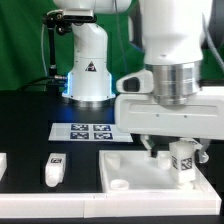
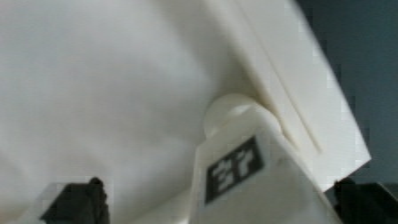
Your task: Assemble one leg
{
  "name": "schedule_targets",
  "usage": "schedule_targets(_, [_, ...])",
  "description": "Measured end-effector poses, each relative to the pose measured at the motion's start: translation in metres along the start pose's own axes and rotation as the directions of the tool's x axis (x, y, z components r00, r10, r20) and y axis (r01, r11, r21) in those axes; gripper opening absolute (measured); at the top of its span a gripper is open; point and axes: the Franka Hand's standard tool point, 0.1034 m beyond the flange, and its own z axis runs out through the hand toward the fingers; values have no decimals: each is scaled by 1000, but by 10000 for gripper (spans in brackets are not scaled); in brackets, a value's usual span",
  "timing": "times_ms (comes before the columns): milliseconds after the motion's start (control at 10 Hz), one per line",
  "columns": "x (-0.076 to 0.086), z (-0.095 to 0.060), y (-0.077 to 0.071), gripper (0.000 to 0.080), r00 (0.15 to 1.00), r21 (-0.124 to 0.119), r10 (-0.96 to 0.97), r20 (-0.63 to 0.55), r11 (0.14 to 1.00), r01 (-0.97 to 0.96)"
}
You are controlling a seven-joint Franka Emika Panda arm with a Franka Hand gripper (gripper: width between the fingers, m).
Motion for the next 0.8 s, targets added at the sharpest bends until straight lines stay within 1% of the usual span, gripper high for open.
schedule_targets(100, [2, -1, -1, 647, 988, -6, -154, -16, 988, 154])
schedule_targets(200, [3, 1, 3, 649, 974, -5, -226, -31, 974, 226])
schedule_targets(400, [3, 1, 3, 649, 941, -10, -337, -31, 942, 336])
schedule_targets(500, [3, 1, 3, 649, 925, -12, -379, -30, 925, 379])
schedule_targets(600, [4, 3, -2, 649, 909, -15, -415, -33, 910, 414])
schedule_targets(800, [4, 3, -1, 649, 920, -13, -391, -32, 920, 391])
